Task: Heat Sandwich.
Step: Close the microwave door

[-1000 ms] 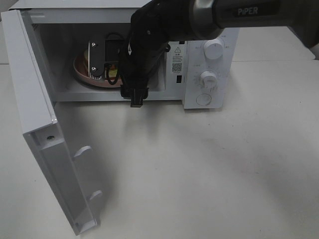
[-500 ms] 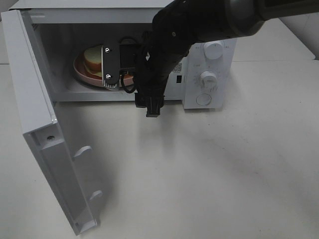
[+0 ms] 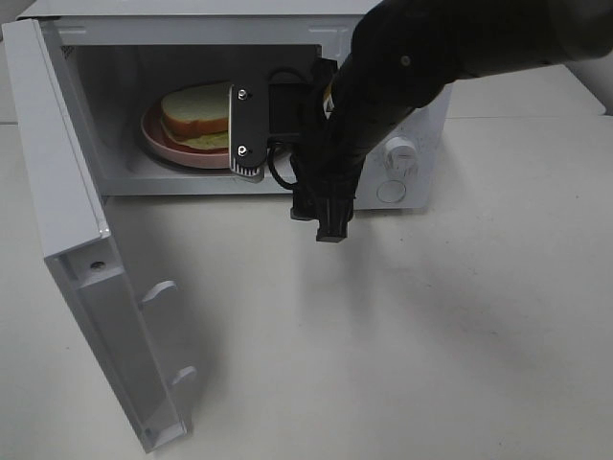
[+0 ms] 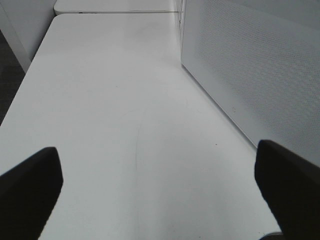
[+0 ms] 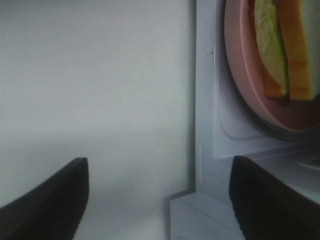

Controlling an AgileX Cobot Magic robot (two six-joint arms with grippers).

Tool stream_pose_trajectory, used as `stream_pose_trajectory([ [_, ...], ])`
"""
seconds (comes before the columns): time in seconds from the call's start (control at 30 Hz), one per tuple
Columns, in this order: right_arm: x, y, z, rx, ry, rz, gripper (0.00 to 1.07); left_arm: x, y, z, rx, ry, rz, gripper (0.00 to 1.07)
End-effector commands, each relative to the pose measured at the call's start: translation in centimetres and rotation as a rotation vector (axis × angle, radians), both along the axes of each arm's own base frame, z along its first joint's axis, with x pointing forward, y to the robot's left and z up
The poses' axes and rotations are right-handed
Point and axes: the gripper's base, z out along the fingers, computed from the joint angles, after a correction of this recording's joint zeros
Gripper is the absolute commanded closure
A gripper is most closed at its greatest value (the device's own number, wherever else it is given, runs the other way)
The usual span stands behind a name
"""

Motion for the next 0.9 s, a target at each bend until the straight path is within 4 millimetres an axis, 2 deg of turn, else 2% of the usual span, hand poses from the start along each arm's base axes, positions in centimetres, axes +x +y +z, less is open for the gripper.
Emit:
stream_pose_trajectory([
  [0.03,-1.2,-0.9,0.6,0.022,0.008,-0.031,0.32,-0.3,0.0,0.0,0.001,-0.024,0.004,0.06],
  [0.13,-2.0,-1.5,0.7,0.030,0.021,-0.054,0.32,-0.3,0.0,0.0,0.001,-0.024,0.004,0.06],
  [0.43,-5.9,-4.8,0.7,0.138,0.097,-0.255,0.30,-0.3,0.0,0.0,0.001,-0.024,0.004,0.06],
  [0.67,-8.0,-6.6,0.8,0.181,0.136,-0.361,0.30,-0.3,0.0,0.0,0.001,-0.024,0.004,0.06],
  [0.9,-10.6,-8.9,2.4,0.261,0.147,-0.479,0.30,-0.3,0.0,0.0,0.001,-0.024,0.004,0.06],
])
